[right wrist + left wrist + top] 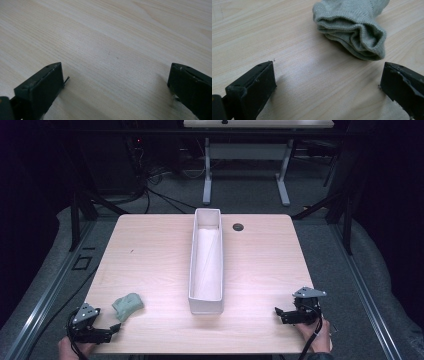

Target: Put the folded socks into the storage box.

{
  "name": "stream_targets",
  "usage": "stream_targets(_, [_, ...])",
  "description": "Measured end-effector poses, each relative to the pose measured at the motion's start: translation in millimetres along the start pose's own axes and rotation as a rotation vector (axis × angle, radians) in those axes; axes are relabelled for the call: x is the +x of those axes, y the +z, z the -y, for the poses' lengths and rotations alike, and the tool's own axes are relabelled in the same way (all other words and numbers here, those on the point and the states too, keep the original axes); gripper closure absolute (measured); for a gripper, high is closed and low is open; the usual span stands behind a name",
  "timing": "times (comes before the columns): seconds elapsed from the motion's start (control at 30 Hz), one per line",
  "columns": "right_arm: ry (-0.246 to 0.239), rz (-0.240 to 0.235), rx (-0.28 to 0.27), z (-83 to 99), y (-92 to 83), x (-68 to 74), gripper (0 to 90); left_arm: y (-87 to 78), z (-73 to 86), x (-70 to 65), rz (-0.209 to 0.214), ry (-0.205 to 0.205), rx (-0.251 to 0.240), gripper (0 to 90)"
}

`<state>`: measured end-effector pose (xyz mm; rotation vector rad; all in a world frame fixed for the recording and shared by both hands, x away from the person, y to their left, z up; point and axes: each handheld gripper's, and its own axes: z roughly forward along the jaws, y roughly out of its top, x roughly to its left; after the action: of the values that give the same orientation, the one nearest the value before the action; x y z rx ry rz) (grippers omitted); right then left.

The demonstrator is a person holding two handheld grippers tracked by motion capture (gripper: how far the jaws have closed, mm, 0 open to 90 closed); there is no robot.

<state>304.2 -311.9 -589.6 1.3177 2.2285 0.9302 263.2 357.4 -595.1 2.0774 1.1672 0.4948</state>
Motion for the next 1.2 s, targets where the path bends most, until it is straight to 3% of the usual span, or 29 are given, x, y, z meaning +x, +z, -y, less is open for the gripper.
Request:
stream_targets(0.47, [0.001,0.010,-0.002,0.0,0.0,-0.8,0.0,-0.3,-3.0,-0.2,0.013,0.014,0.026,0.0])
stream_targets(0.7, [0.001,0.013,-0.002,0.1,0.0,-0.7,0.1,-5.0,-8.6,-2.3,0.042,0.004,0.045,0.1])
stream_targets(0.97, [0.001,0.011,-0.001,0.0,0.1,-0.8,0.1,-19.4,-33.4,-4.5,0.057,0.022,0.004,0.1])
stream_targets(1.2, [0.000,0.013,-0.002,0.0,0.1,-0.8,0.1,-11.8,-60.6,-10.7,0.098,0.049,0.006,0.1])
